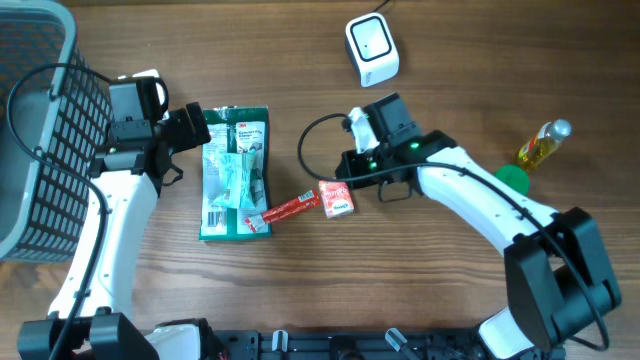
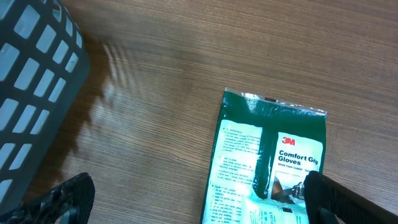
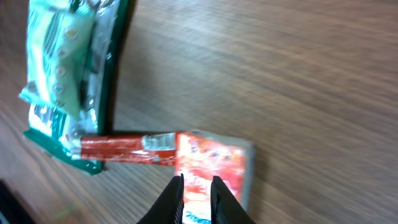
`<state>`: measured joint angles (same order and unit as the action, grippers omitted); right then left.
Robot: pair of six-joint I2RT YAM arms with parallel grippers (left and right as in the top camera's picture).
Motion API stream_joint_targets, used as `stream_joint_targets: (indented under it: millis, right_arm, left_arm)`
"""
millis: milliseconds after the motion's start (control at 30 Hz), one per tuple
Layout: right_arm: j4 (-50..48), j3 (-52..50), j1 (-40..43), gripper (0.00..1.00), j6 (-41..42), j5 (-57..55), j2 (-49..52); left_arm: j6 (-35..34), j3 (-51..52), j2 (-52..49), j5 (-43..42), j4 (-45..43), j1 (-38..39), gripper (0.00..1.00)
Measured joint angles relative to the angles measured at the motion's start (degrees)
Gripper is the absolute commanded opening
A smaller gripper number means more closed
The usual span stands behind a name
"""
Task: Scan the item barcode
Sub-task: 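Reach the right gripper to the red tissue pack and grasp it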
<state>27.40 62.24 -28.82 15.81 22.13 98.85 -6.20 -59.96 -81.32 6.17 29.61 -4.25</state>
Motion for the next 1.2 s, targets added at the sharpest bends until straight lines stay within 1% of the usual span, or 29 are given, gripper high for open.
stream_joint_targets:
  millis: [200, 333, 400, 467, 533, 567, 600, 633, 667, 700, 800, 933, 1133, 1200]
  right_arm:
    - [-0.5, 0.0, -3.0, 0.25, 1.7, -2.9, 3.5]
    - [0.7, 0.0, -3.0, 0.31, 2.3, -3.1, 5.8]
    - [1.6, 0.0, -3.0, 0.31, 2.4, -3.1, 6.2]
    - [1.7, 0.0, -3.0, 0.25, 2.4, -3.1, 6.2]
    - [1.8, 0.0, -3.0, 0.25, 2.4, -3.0, 6.2]
    - [1.9, 0.0, -3.0, 0.27, 2.3, -2.9, 6.2]
    - [1.8, 0.1, -3.0, 0.32, 2.3, -2.8, 6.1]
    - [1.6, 0.1, -3.0, 0.41, 2.0, -2.8, 5.8]
    - [1.3, 0.1, -3.0, 0.45, 1.8, -2.7, 5.2]
    - [1.2, 0.1, -3.0, 0.49, 1.4, -2.7, 4.3]
    - [1.3, 0.7, -3.0, 0.53, 1.2, -2.7, 0.8]
    - [3.7, 1.3, -3.0, 0.52, 1.0, -4.9, 0.4]
    - [3.5, 1.1, -3.0, 0.52, 1.0, -6.8, 0.7]
    - [3.5, 1.1, -3.0, 0.49, 1.0, -6.8, 1.6]
  left_arm:
    - [0.0, 0.0, 0.0, 0.0, 0.0, 0.0, 1.00]
    - [0.0, 0.0, 0.0, 0.0, 0.0, 0.0, 1.00]
    - [0.0, 0.0, 0.0, 0.0, 0.0, 0.0, 1.00]
    - [0.0, 0.0, 0.0, 0.0, 0.0, 0.0, 1.00]
    - [0.0, 0.0, 0.0, 0.0, 0.0, 0.0, 1.00]
    - [0.0, 0.0, 0.0, 0.0, 0.0, 0.0, 1.00]
    - [0.0, 0.0, 0.0, 0.0, 0.0, 0.0, 1.00]
    - [0.0, 0.0, 0.0, 0.0, 0.0, 0.0, 1.00]
    - [0.0, 0.0, 0.0, 0.0, 0.0, 0.0, 1.00]
    - [0.0, 0.0, 0.0, 0.0, 0.0, 0.0, 1.00]
    - [0.0, 0.0, 0.0, 0.0, 0.0, 0.0, 1.00]
    - [0.0, 0.0, 0.0, 0.0, 0.0, 0.0, 1.00]
    - [0.0, 0.0, 0.0, 0.0, 0.0, 0.0, 1.00]
    - [0.0, 0.0, 0.0, 0.0, 0.0, 0.0, 1.00]
